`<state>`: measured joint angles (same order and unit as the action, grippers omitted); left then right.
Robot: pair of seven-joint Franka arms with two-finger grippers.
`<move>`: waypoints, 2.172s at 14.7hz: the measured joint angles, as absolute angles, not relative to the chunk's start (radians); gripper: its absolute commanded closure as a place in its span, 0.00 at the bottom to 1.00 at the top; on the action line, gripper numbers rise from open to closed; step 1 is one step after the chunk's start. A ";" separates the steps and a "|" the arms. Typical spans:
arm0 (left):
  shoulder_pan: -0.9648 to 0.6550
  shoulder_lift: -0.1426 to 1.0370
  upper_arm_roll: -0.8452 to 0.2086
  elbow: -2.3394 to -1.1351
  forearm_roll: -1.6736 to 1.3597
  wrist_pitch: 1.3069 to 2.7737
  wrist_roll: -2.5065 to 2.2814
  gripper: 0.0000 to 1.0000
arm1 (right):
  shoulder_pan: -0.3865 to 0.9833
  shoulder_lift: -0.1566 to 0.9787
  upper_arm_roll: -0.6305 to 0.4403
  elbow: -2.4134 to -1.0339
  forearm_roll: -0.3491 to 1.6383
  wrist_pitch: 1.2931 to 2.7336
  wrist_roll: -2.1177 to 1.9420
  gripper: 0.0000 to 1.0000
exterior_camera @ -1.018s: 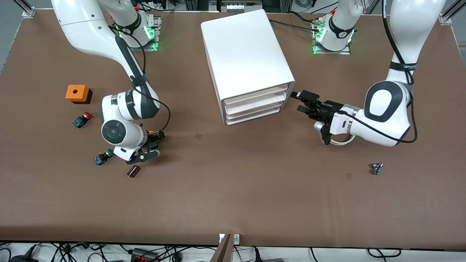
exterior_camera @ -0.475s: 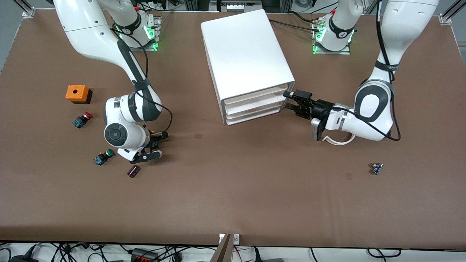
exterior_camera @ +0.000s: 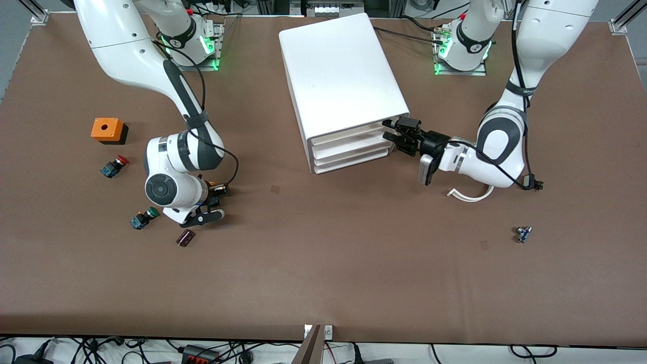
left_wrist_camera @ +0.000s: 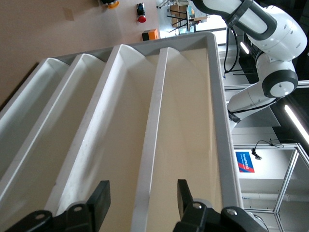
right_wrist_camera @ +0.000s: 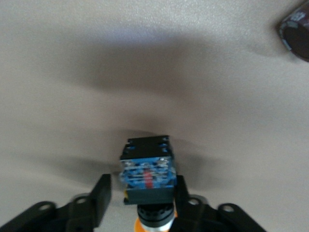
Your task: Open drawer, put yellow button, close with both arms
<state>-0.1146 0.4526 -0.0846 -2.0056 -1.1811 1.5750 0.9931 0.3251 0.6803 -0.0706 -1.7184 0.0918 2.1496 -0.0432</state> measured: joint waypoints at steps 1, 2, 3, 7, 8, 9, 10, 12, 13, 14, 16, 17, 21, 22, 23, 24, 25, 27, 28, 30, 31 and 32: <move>-0.115 0.458 -0.086 -2.006 -1.181 1.575 1.012 0.81 | 0.325 0.680 -0.071 -1.718 0.092 2.150 -0.043 1.00; -0.115 0.465 -0.088 -2.007 -1.181 1.575 1.029 0.91 | 0.325 0.680 -0.071 -1.714 0.092 2.150 -0.043 1.00; -0.115 0.472 -0.089 -2.007 -1.185 1.571 1.041 0.98 | 0.326 0.678 -0.071 -1.706 0.092 2.150 -0.043 1.00; -0.114 0.474 -0.089 -2.006 -1.198 1.555 1.059 1.00 | 0.328 0.653 -0.070 -1.609 0.092 2.077 -0.043 1.00; -0.114 0.474 -0.089 -2.003 -1.198 1.556 1.060 1.00 | 0.329 0.647 -0.070 -1.566 0.092 2.038 -0.043 1.00; -0.114 0.474 -0.089 -1.997 -1.198 1.559 1.060 1.00 | 0.330 0.640 -0.070 -1.519 0.092 1.996 -0.043 1.00; -0.113 0.476 -0.088 -1.987 -1.197 1.563 1.060 1.00 | 0.330 0.635 -0.070 -1.474 0.092 1.956 -0.043 1.00; -0.111 0.490 -0.081 -1.948 -1.189 1.571 1.060 1.00 | 0.331 0.630 -0.069 -1.386 0.093 1.886 -0.043 1.00; -0.107 0.507 -0.076 -1.918 -1.178 1.572 1.059 1.00 | 0.332 0.629 -0.068 -1.348 0.095 1.865 -0.043 1.00; -0.103 0.529 -0.074 -1.880 -1.166 1.571 1.058 1.00 | 0.336 0.629 -0.066 -1.315 0.095 1.851 -0.043 1.00; -0.088 0.582 -0.071 -1.777 -1.135 1.570 1.031 0.99 | 0.356 0.629 -0.065 -1.261 0.096 1.828 -0.043 1.00; -0.079 0.608 -0.070 -1.723 -1.117 1.570 1.012 0.95 | 0.373 0.629 -0.064 -1.235 0.096 1.819 -0.041 1.00; -0.064 0.667 -0.070 -1.607 -1.087 1.566 0.940 0.00 | 0.464 0.612 -0.063 -1.144 0.096 1.788 0.040 1.00; -0.064 0.672 -0.070 -1.599 -1.078 1.570 0.922 0.00 | 0.487 0.607 -0.062 -1.127 0.096 1.786 0.067 1.00; -0.062 0.675 -0.068 -1.594 -1.075 1.573 0.912 0.00 | 0.509 0.605 -0.062 -1.107 0.096 1.786 0.094 1.00; -0.057 0.676 -0.066 -1.584 -1.073 1.576 0.902 0.00 | 0.533 0.604 -0.061 -1.086 0.096 1.786 0.126 1.00; -0.048 0.675 -0.064 -1.567 -1.061 1.574 0.876 0.00 | 0.557 0.603 -0.061 -1.066 0.096 1.787 0.161 1.00; -0.024 0.674 -0.064 -1.505 -0.996 1.524 0.757 0.00 | 0.610 0.603 -0.059 -1.039 0.096 1.803 0.218 1.00; -0.013 0.673 -0.064 -1.463 -0.951 1.484 0.676 0.00 | 0.637 0.603 -0.059 -1.035 0.096 1.820 0.245 1.00; -0.001 0.666 -0.064 -1.383 -0.855 1.415 0.522 0.00 | 0.685 0.608 -0.058 -1.035 0.096 1.855 0.313 1.00; 0.001 0.663 -0.064 -1.350 -0.805 1.383 0.462 0.00 | 0.708 0.614 -0.057 -1.035 0.096 1.871 0.352 1.00; 0.001 0.659 -0.064 -1.320 -0.755 1.353 0.412 0.00 | 0.731 0.622 -0.057 -1.036 0.096 1.887 0.391 1.00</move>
<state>0.0013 0.6590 -0.0640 -1.3199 -0.7549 1.3527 0.4120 0.7314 0.6221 -0.0572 -1.0356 0.0962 1.8868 0.3911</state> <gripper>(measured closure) 0.000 0.595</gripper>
